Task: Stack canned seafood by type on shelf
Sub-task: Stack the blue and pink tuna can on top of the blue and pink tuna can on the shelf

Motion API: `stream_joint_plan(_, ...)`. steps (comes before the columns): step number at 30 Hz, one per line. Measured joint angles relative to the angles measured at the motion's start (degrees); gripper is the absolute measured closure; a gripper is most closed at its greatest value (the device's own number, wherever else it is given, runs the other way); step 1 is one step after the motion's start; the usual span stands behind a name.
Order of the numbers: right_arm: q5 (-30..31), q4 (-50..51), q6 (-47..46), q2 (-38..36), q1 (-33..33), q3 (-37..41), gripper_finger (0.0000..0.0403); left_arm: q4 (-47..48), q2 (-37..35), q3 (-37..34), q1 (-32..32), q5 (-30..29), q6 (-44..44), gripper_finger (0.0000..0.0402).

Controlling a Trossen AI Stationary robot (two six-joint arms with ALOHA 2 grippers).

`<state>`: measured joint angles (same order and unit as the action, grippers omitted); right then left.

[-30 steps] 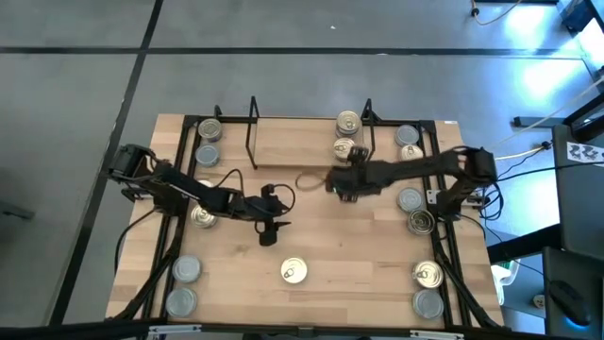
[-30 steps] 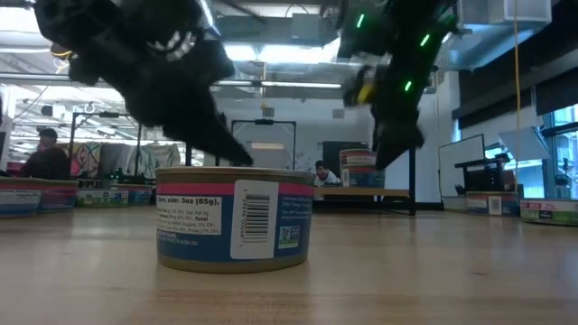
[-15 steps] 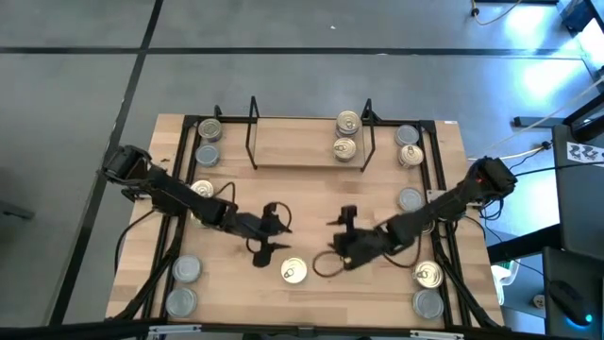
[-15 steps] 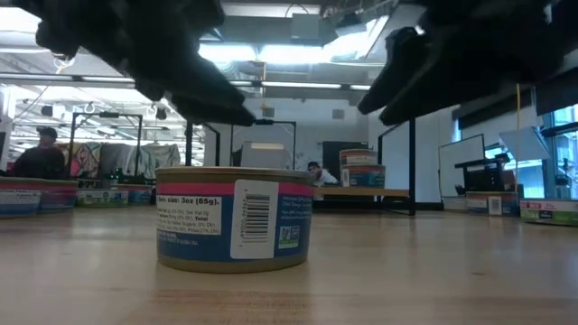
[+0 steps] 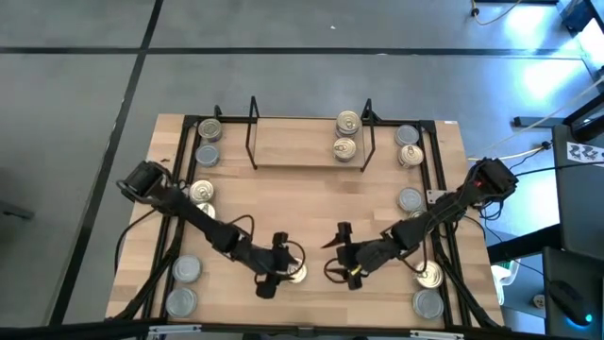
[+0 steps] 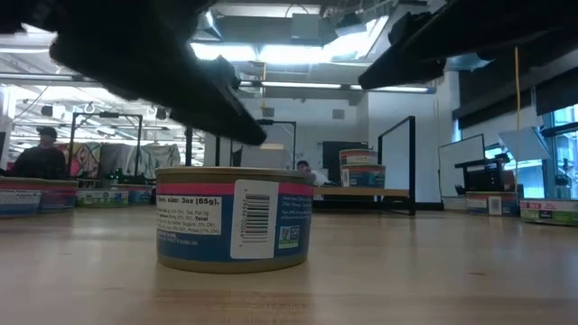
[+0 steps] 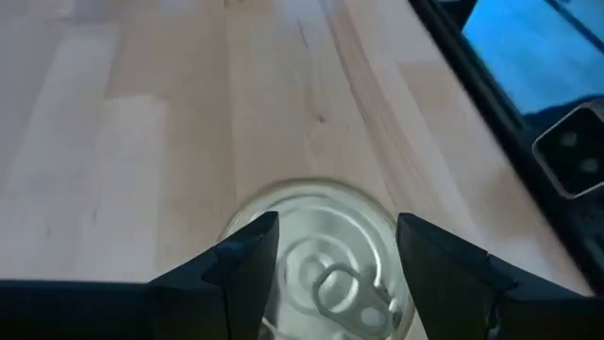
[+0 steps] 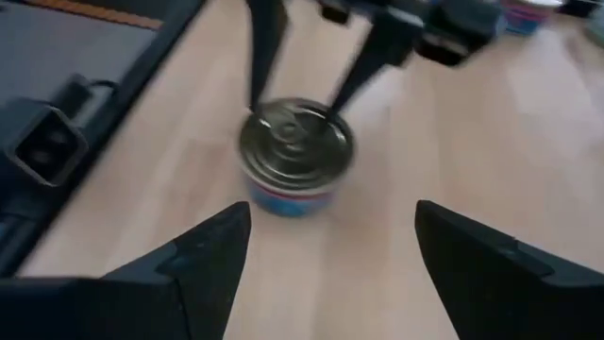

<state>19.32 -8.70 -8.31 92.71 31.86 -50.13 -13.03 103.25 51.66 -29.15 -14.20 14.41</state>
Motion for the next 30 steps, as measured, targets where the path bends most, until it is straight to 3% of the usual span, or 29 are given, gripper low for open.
stream_joint_plan(7, -6.6, -10.7, 3.9, 6.9, 0.4, 0.0, 0.0105, -0.9, 3.3, 0.1, 1.3, -1.1, -0.8, 0.0188)
stream_joint_plan(14, -7.2, -18.1, 13.9, 13.5, 0.4, -0.4, 0.0105, -6.7, 6.3, -1.4, 3.5, -1.0, 0.0, 0.0188)
stream_joint_plan(20, -3.8, -15.8, 24.0, 16.6, 0.4, -3.3, 0.0105, -13.7, 8.2, -3.6, 5.5, -0.1, 1.8, 0.0188)
stream_joint_plan(26, 7.4, -6.5, 31.0, 16.9, 1.9, -6.6, 0.0105, -20.4, 8.6, -6.8, 7.2, 0.3, 4.9, 0.0188)
stream_joint_plan(30, 10.6, -3.5, 34.3, 16.9, 2.8, -7.3, 0.0105, -24.5, 8.6, -8.7, 8.0, 0.5, 5.6, 0.0188)
